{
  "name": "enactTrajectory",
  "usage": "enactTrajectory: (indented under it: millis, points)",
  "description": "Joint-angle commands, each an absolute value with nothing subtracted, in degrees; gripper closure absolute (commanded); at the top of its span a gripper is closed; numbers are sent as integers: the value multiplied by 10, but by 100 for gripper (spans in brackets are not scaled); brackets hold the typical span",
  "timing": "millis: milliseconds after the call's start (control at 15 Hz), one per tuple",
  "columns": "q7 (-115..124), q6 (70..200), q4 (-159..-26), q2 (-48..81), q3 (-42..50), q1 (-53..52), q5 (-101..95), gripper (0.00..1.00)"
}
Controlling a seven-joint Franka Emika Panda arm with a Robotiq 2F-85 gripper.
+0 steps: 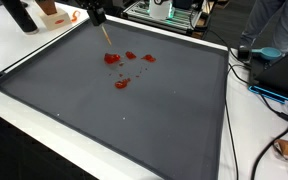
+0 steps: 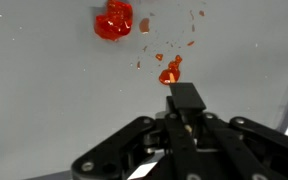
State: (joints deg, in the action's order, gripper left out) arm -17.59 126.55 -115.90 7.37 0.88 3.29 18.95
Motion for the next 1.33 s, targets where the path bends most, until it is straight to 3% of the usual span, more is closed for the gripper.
enactTrajectory:
  millis: [0, 1267]
  points:
    - [-287, 1219, -1156, 89, 5, 60, 275, 97]
    - [-472, 1098, -1132, 184, 8, 119, 375, 97]
